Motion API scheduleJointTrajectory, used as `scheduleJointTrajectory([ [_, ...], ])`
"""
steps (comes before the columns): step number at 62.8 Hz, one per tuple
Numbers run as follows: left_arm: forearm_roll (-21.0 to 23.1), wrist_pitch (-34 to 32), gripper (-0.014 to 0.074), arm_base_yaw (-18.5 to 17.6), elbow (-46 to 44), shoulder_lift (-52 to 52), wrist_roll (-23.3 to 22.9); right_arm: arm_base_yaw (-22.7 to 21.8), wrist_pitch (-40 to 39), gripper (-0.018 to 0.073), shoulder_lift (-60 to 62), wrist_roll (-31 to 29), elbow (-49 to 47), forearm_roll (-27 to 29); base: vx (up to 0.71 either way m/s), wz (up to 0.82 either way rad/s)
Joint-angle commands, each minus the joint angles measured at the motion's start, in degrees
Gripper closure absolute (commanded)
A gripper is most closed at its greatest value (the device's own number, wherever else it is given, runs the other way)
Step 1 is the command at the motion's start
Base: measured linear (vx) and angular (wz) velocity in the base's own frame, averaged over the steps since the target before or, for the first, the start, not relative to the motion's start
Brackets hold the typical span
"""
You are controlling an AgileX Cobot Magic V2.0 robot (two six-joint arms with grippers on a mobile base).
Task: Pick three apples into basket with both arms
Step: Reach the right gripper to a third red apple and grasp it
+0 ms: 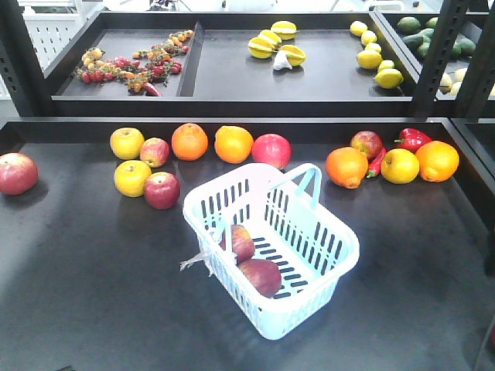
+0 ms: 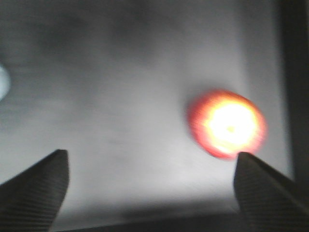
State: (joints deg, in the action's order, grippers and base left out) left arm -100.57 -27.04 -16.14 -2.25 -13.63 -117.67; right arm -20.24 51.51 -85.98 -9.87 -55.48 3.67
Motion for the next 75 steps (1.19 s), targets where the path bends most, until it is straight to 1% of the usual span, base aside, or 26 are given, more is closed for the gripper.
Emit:
scheduleJointTrajectory([
  [1,2.42,1.38,0.0603,0.09,-1.63,-0.73,-0.4,-0.34,-0.67,-0.0158,-1.78,5.47,-1.35,-6.55,0.0,0.0],
  [5,2.42,1.38,0.0603,0.09,-1.63,-0.73,-0.4,-0.34,-0.59,-0.0152,-4.07,6.13,-1.35,-7.88,0.0,0.0],
  [11,2.42,1.38,0.0603,0.09,-1.63,-0.73,-0.4,-0.34,0.17,-0.0139,-7.65,6.14,-1.56,-8.03,0.0,0.0],
  [24,2.42,1.38,0.0603,0.09,-1.63,-0.73,-0.4,-0.34,-0.72,-0.0125,-11.17,6.77,-1.56,-9.42,0.0,0.0],
  [33,2.42,1.38,0.0603,0.09,-1.63,-0.73,-0.4,-0.42,-2.5,-0.0118,-12.02,9.29,-1.67,-12.35,0.0,0.0],
  [40,2.42,1.38,0.0603,0.09,-1.63,-0.73,-0.4,-0.43,-2.41,-0.0114,-13.41,10.97,-2.98,-14.85,0.0,0.0],
  [55,2.42,1.38,0.0603,0.09,-1.63,-0.73,-0.4,-0.43,-1.2,-0.0108,-18.59,11.3,-6.82,-15.38,0.0,0.0],
  [69,2.42,1.38,0.0603,0.09,-1.63,-0.73,-0.4,-0.43,-2.64,-0.0098,-24.37,12.69,-7.6,-15.92,0.0,0.0],
  [75,2.42,1.38,0.0603,0.09,-1.63,-0.73,-0.4,-0.43,-2.85,-0.0094,-27.02,13.79,-7.6,-17.0,0.0,0.0],
])
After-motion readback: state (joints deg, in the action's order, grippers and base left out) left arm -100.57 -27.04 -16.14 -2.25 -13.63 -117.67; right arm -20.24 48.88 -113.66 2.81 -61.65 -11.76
